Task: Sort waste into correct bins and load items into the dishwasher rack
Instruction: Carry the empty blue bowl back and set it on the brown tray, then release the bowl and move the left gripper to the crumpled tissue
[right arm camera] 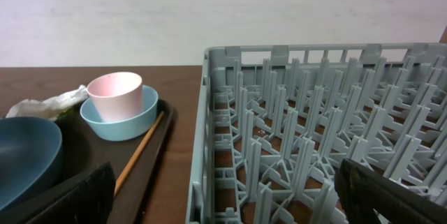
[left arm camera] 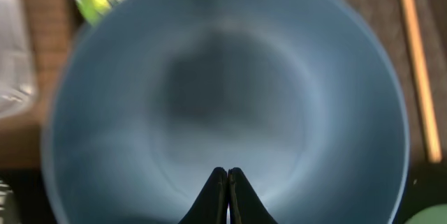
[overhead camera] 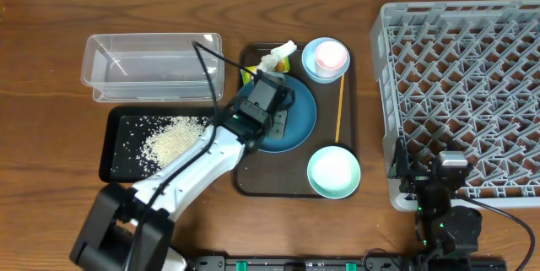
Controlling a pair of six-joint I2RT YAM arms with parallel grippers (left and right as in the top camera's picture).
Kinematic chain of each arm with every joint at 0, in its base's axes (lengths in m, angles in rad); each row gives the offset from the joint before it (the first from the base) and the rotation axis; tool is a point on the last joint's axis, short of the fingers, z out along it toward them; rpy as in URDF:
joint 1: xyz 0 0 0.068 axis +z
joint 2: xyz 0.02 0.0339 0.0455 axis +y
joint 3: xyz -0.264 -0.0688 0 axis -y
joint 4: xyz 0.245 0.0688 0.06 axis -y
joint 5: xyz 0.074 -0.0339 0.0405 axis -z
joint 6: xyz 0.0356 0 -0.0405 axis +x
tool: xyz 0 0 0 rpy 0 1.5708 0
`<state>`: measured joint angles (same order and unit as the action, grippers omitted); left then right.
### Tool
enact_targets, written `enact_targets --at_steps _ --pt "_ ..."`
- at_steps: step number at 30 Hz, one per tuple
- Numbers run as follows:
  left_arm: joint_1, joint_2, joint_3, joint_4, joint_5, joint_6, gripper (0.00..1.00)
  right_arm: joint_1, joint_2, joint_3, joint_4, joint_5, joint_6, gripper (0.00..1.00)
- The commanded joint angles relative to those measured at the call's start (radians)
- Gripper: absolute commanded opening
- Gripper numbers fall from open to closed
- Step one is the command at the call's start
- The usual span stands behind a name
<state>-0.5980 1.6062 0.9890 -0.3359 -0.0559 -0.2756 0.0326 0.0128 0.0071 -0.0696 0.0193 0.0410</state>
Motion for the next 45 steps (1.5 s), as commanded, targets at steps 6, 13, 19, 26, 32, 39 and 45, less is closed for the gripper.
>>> enact_targets --at_steps 6,13,19,26,32,39,45 --pt "-0.010 0.045 0.019 -0.168 0.058 -0.091 0.06 0.010 -0.002 -0.002 -0.003 0.007 0.007 0.99" --pt "-0.010 0.045 0.006 -0.237 0.172 -0.093 0.06 0.010 -0.002 -0.002 -0.003 0.006 0.006 0.99" --pt "-0.010 0.045 0.005 -0.259 0.262 -0.093 0.06 0.010 -0.002 -0.002 -0.003 0.006 0.007 0.99" --pt "-0.010 0.026 0.005 -0.295 0.343 -0.095 0.06 0.010 -0.002 -0.002 -0.003 0.007 0.006 0.99" --pt "-0.010 -0.055 0.005 -0.392 0.359 -0.135 0.06 0.010 -0.002 -0.002 -0.003 0.007 0.007 0.99" --pt "-0.010 -0.211 0.005 -0.420 0.362 -0.145 0.06 0.010 -0.002 -0.002 -0.003 0.007 0.006 0.99" --pt "-0.009 -0.335 0.006 -0.229 0.272 -0.060 0.23 0.010 -0.002 -0.002 -0.003 0.006 0.006 0.99"
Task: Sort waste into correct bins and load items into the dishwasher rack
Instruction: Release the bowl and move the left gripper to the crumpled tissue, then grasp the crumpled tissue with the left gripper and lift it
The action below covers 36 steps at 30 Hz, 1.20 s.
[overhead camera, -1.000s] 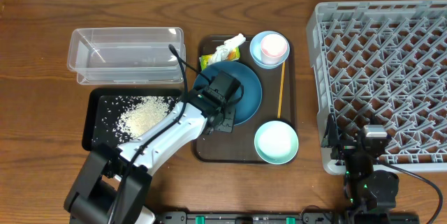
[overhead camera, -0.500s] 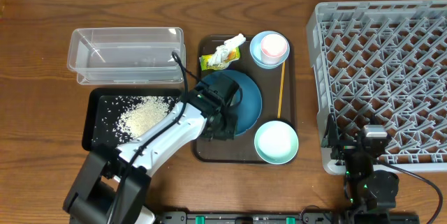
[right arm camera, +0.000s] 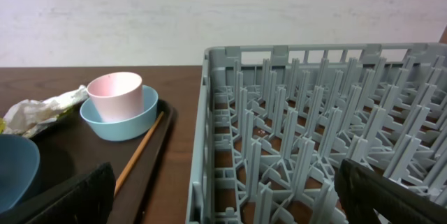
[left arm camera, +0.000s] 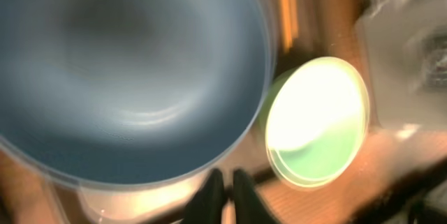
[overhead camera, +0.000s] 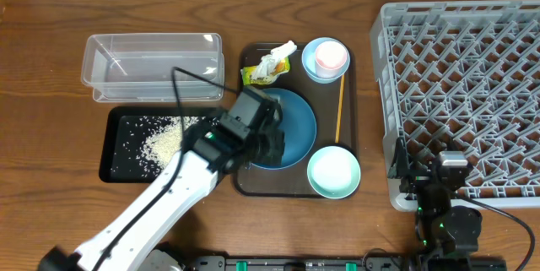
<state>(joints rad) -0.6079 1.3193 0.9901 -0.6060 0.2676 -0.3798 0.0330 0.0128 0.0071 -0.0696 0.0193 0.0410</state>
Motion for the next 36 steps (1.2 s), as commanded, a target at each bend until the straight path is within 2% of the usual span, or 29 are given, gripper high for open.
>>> enact_targets --at_steps 1,4,7,13,18,24,30,36 --pt "0.003 -0.062 0.013 0.068 -0.050 0.063 0.31 0.010 -0.002 -0.002 -0.003 0.006 0.006 0.99" --pt "0.016 -0.060 0.075 0.071 -0.051 0.086 0.54 0.010 -0.002 -0.002 -0.003 0.007 0.006 0.99" --pt "0.045 -0.022 0.153 0.069 -0.071 0.146 0.65 0.010 -0.002 -0.002 -0.003 0.006 0.006 0.99" --pt "0.107 0.129 0.317 0.072 -0.106 0.353 0.66 0.010 -0.002 -0.002 -0.003 0.006 0.006 0.99" --pt "0.110 0.280 0.330 0.220 -0.215 0.486 0.67 0.010 -0.002 -0.002 -0.003 0.006 0.006 0.99" --pt "0.116 0.455 0.330 0.392 -0.375 0.529 0.66 0.010 -0.002 -0.002 -0.003 0.006 0.007 0.99" --pt "0.132 0.565 0.330 0.463 -0.374 0.552 0.67 0.010 -0.002 -0.002 -0.003 0.007 0.007 0.99" --pt "0.165 0.624 0.330 0.473 -0.373 0.552 0.67 0.010 -0.002 -0.002 -0.003 0.006 0.007 0.99"
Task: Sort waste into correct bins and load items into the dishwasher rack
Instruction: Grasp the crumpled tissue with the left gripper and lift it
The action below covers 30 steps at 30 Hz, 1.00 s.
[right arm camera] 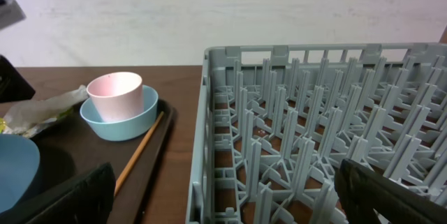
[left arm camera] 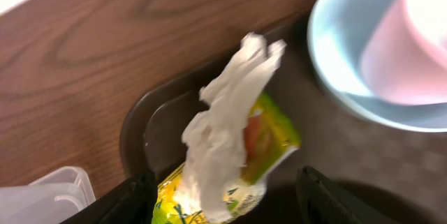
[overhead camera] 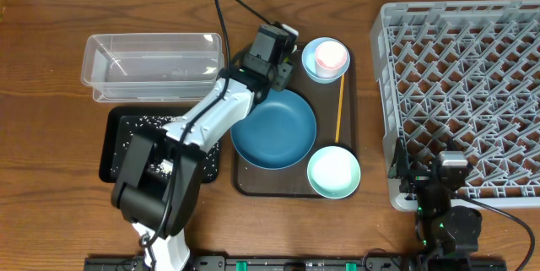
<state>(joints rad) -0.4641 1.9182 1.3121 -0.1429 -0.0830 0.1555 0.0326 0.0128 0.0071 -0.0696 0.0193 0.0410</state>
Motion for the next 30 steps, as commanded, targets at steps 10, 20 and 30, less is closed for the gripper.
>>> enact_targets --at_steps 10,20,30 --pt "0.041 0.106 0.008 0.051 -0.022 0.016 0.65 0.010 -0.002 -0.002 -0.003 0.007 0.007 0.99" --pt "0.041 0.119 0.008 0.057 -0.023 0.016 0.34 0.010 -0.002 -0.002 -0.003 0.007 0.006 0.99" --pt "0.041 0.045 0.009 0.061 -0.023 -0.044 0.06 0.010 -0.002 -0.002 -0.003 0.007 0.007 0.99"
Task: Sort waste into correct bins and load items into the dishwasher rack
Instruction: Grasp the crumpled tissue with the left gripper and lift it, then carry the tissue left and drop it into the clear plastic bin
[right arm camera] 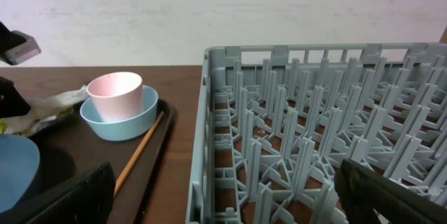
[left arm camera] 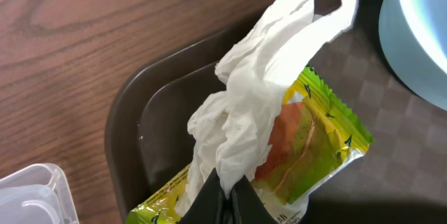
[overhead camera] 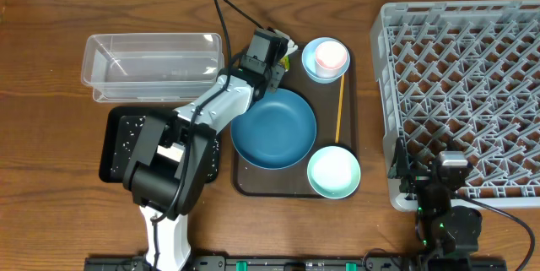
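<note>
In the left wrist view my left gripper (left arm camera: 225,190) is shut on the lower end of a crumpled white napkin (left arm camera: 262,105). The napkin lies on a green and yellow snack wrapper (left arm camera: 314,147) in the far left corner of the brown tray (overhead camera: 245,178). From overhead the left gripper (overhead camera: 272,63) covers most of both. A blue plate (overhead camera: 274,127), a mint green bowl (overhead camera: 333,172), a pink cup (overhead camera: 331,54) inside a light blue bowl, and a wooden chopstick (overhead camera: 340,106) also sit on the tray. My right gripper (right arm camera: 227,196) stands open at the near edge of the grey dish rack (overhead camera: 464,94).
A clear plastic bin (overhead camera: 152,67) stands left of the tray at the back. A black tray (overhead camera: 118,149) with scattered rice grains lies in front of it, partly under the left arm. The rack fills the table's right side.
My left gripper was open just above the napkin and wrapper. Now it is lower and shut on the napkin. The right arm has not moved.
My left gripper was shut over the middle of the blue plate. Then it was at the plate's near right rim, beside the green bowl. Then it stood open over the napkin and wrapper at the tray's far corner, and now it grips the napkin.
</note>
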Controlling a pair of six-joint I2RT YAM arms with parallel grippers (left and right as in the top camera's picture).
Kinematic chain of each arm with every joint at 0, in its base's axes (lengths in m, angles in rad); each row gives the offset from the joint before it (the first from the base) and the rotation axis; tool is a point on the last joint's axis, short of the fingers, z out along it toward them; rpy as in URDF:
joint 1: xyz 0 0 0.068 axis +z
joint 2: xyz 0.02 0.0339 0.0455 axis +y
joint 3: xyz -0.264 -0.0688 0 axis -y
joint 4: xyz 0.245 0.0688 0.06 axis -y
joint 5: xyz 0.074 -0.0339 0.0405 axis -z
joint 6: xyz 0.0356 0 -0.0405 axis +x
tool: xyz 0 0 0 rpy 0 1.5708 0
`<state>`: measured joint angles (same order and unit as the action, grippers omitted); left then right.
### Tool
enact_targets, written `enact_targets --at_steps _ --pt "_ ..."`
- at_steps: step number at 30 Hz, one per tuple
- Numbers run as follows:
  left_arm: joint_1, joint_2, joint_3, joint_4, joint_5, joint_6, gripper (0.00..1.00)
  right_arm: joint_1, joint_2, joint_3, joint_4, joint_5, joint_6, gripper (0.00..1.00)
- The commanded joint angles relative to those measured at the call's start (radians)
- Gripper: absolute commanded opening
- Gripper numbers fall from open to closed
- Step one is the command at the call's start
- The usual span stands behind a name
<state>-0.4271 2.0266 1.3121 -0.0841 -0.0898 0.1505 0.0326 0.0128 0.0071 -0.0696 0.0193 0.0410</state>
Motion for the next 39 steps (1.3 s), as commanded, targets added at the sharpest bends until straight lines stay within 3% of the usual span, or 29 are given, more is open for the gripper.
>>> enact_targets --at_steps 1,6,16,20,28,39 --pt "0.004 -0.079 0.009 0.002 -0.016 -0.053 0.06 0.010 -0.002 -0.002 -0.003 0.006 0.006 0.99" --pt "0.005 -0.179 0.009 0.003 -0.059 -0.127 0.06 0.010 -0.002 -0.002 -0.003 0.006 0.007 0.99" --pt "0.030 -0.367 0.008 -0.037 -0.354 -0.147 0.06 0.010 -0.002 -0.002 -0.003 0.006 0.006 0.99" --pt "0.093 -0.402 0.008 -0.121 -0.430 -0.266 0.06 0.010 -0.002 -0.002 -0.003 0.006 0.007 0.99" --pt "0.291 -0.399 -0.004 -0.321 -0.429 -0.583 0.06 0.010 -0.002 -0.002 -0.003 0.006 0.007 0.99" --pt "0.411 -0.393 -0.015 -0.351 -0.275 -0.614 0.06 0.010 -0.002 -0.002 -0.003 0.006 0.006 0.99"
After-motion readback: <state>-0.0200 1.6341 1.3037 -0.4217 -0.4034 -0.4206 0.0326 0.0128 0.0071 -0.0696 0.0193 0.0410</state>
